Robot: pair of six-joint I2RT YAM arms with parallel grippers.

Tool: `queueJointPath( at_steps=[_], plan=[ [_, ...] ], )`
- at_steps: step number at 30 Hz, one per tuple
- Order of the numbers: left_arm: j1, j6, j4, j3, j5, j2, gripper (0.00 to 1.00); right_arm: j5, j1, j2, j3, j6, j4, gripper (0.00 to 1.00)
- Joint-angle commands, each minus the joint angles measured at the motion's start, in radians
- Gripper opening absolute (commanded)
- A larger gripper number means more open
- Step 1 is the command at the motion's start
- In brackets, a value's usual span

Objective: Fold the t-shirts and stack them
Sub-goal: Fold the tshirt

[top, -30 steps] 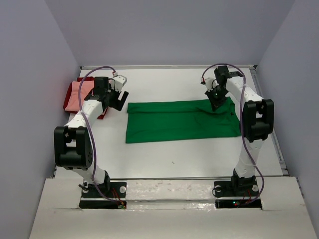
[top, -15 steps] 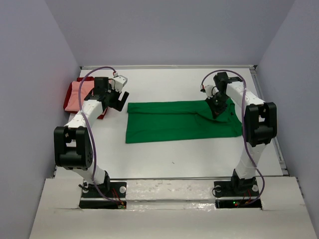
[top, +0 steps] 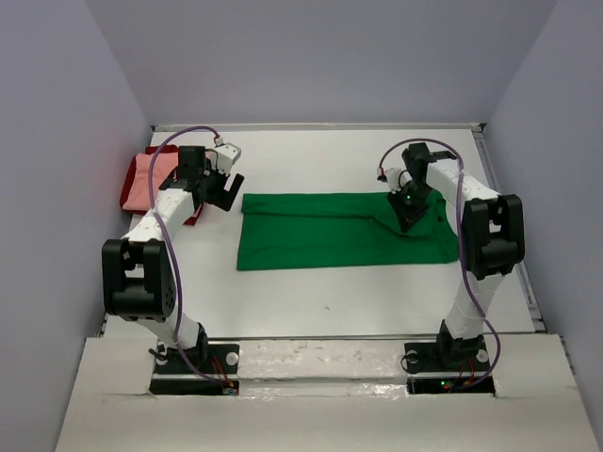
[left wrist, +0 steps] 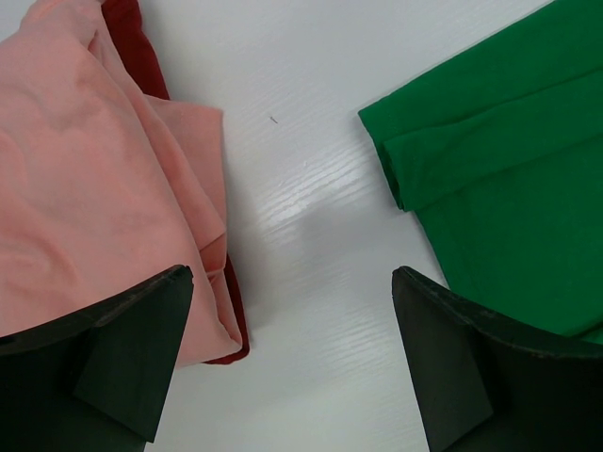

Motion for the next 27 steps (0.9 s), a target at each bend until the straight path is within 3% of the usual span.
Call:
queueJointPath(
  at_steps=[1, 3, 4, 6, 8, 10, 12, 13, 14, 27],
  plan=[
    [0.005, 0.011, -0.013, 0.016, 0.025, -0.043, 0.99, -0.005, 0.011, -0.011, 0.009, -0.002, 0.018, 0.32],
    [0.005, 0.014, -0.018, 0.019, 0.025, -0.04, 0.99, -0.023, 0.011, -0.008, 0.02, -0.007, 0.019, 0.45],
    [0.005, 0.016, -0.019, 0.021, 0.024, -0.04, 0.99, -0.039, 0.011, -0.008, 0.029, -0.01, 0.005, 0.64],
    [0.005, 0.019, -0.022, 0.019, 0.019, -0.04, 0.99, -0.069, 0.011, -0.017, 0.073, -0.024, -0.047, 0.71],
    [0.005, 0.022, -0.024, 0.019, 0.019, -0.042, 0.99, -0.115, 0.011, -0.029, 0.119, -0.039, -0.105, 0.71],
    [0.005, 0.024, -0.022, 0.019, 0.022, -0.043, 0.99, -0.125, 0.011, -0.058, 0.133, -0.039, -0.107, 0.66],
    [0.005, 0.025, -0.021, 0.015, 0.025, -0.042, 0.99, -0.088, 0.011, -0.069, 0.12, -0.007, -0.054, 0.34],
    [0.005, 0.025, -0.019, 0.013, 0.027, -0.042, 0.99, -0.068, 0.011, -0.06, 0.115, 0.001, -0.04, 0.23],
    [0.007, 0.03, -0.019, 0.01, 0.027, -0.04, 0.99, -0.06, 0.011, -0.051, 0.112, 0.011, -0.018, 0.03],
    [0.008, 0.045, 0.064, -0.134, -0.001, -0.155, 0.99, 0.004, 0.011, 0.067, 0.078, 0.058, 0.124, 0.0]
  ],
)
